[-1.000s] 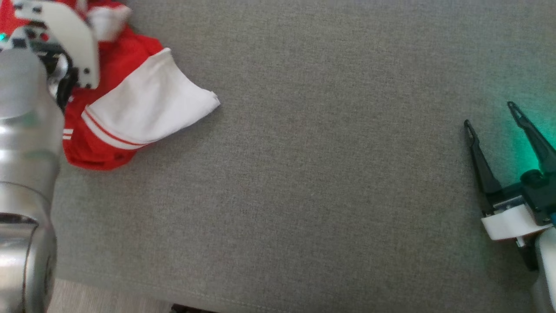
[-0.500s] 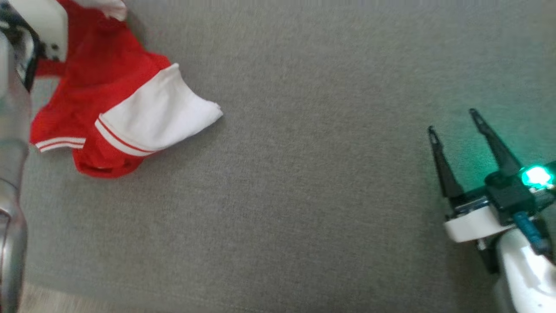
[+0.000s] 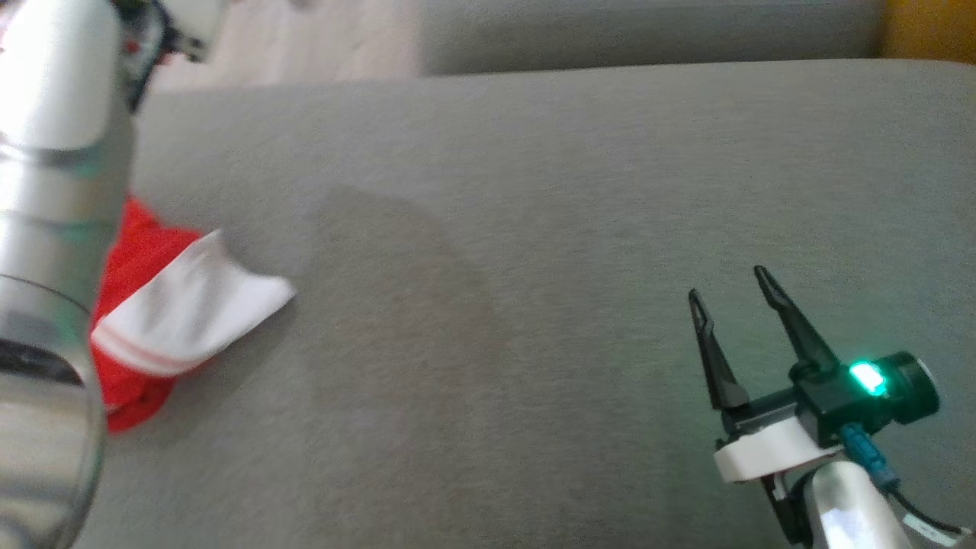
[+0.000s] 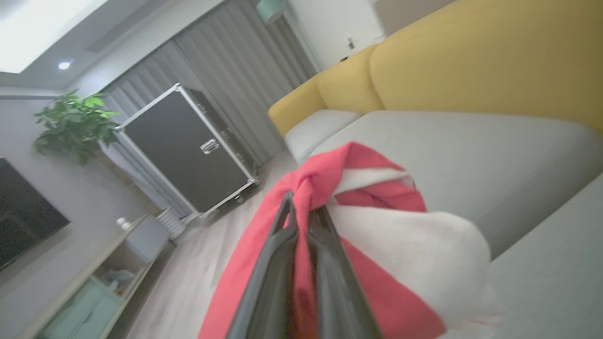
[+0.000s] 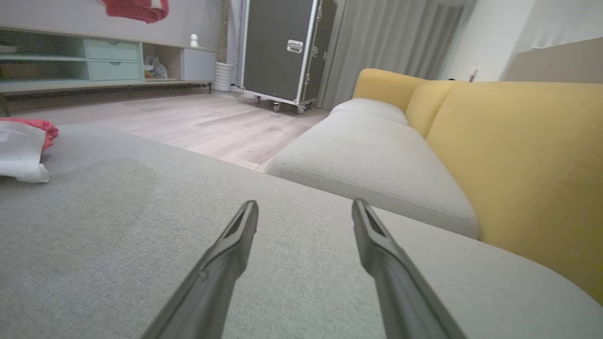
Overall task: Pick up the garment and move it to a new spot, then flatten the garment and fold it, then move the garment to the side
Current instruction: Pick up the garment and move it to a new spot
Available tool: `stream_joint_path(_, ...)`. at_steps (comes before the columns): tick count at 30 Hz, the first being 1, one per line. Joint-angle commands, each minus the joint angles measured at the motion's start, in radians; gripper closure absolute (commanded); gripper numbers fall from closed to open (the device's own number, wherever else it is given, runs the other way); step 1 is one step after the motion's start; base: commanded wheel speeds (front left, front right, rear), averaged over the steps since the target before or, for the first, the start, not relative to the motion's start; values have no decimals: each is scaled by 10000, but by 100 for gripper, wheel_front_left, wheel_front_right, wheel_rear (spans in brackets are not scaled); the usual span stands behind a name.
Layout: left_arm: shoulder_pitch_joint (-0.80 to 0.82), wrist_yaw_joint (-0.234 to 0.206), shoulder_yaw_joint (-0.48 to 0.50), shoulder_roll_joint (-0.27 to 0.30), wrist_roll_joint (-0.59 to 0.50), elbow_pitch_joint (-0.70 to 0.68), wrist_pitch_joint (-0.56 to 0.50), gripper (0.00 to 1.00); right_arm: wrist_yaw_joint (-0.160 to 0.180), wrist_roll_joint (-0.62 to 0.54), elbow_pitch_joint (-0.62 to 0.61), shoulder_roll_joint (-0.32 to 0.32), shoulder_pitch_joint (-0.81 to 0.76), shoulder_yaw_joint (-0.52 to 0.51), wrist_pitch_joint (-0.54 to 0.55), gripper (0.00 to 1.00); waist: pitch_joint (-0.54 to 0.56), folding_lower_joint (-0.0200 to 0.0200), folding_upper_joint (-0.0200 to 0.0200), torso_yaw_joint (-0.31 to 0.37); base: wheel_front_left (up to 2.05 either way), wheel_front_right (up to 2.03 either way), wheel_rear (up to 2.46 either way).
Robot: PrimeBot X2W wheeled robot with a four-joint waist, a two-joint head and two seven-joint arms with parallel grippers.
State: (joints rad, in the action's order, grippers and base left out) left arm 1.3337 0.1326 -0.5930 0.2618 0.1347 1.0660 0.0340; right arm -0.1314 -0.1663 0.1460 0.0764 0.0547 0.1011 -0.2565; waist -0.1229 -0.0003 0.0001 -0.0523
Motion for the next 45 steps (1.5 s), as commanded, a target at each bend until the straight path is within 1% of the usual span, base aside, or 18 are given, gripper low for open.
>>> stream_joint_path(1,269,-22,-94,329,358,-489,-68,100,7,79,-296,-65,153,263,-53,0,1092,3,-1,1471,0,0,0)
stream_joint_path(3,28,-22,-775,350,1075,-1024,-238,100,7,142,-300,-139,137,397,-53,0,1172,3,-1,1990,0,0,0)
stream_joint_path(5,-222,-21,-1430,513,1821,-1734,-298,100,7,209,-330,-190,202,549,-53,0,1173,3,-1,2508,0,0,0)
stream_joint_path(8,-680,-21,-2123,784,3095,-2704,-700,100,7,299,-384,-235,291,662,-53,0,1064,3,-1,3164,0,0,0)
stream_joint_path(11,-1096,-21,-2670,1000,3901,-3573,-876,100,7,456,-438,-253,318,721,-53,0,791,3,-1,3638,0,0,0)
stream_joint_path(14,-1642,-20,-3041,1037,4184,-4011,-712,100,7,717,-521,-257,376,772,-53,0,385,3,-1,3970,0,0,0)
stream_joint_path(17,-2521,-20,-3385,872,4210,-3976,-285,100,7,893,-594,-259,463,787,-53,0,-47,3,-1,4176,0,0,0)
stream_joint_path(20,-3635,-41,-3995,543,3923,-3680,502,100,7,996,-600,-260,539,769,-53,0,-414,3,-1,4232,0,0,0)
stream_joint_path(24,-4878,-439,-4357,-114,3771,-2792,1632,100,7,1044,-587,-260,619,755,-53,0,-684,3,-1,4051,0,0,0)
stream_joint_path(25,-5083,-573,-4355,-295,3774,-2577,1829,88,7,1030,-572,-260,605,743,-53,0,-689,3,-1,3965,0,0,0)
stream_joint_path(26,-5258,-764,-4294,-477,3783,-2408,2002,0,7,1007,-555,-260,569,712,-53,0,-657,3,-1,3861,0,0,0)
stream_joint_path(27,-5415,-1009,-4179,-656,3787,-2319,2138,0,7,967,-527,-261,510,676,-53,0,-603,3,-1,3742,0,0,0)
stream_joint_path(28,-5415,-1009,-4179,-656,3787,-2319,2138,0,7,967,-527,-261,510,676,-53,0,-603,3,-1,3742,0,0,0)
stream_joint_path(30,-5726,-1492,-3986,-943,3609,-2458,2256,0,7,892,-478,-261,355,515,-53,0,-421,3,-1,3420,0,0,0)
stream_joint_path(33,-6597,-1977,-3279,-1138,3395,-3563,2271,0,7,834,-362,-261,50,301,-53,0,-1,3,-1,2904,0,0,0)
stream_joint_path(39,-8989,-2711,-1446,-1147,2881,-5712,2275,0,7,842,-90,-261,-544,-108,-53,0,999,3,-1,1731,0,0,0)
stream_joint_path(42,-10117,-3065,-459,-1106,2498,-6628,2275,0,7,869,25,-261,-683,-236,-53,0,1348,3,-1,1247,0,0,0)
stream_joint_path(45,-11213,-3321,479,-1127,2077,-7595,2276,0,7,951,124,-261,-873,-428,-53,0,1701,3,-1,848,0,0,0)
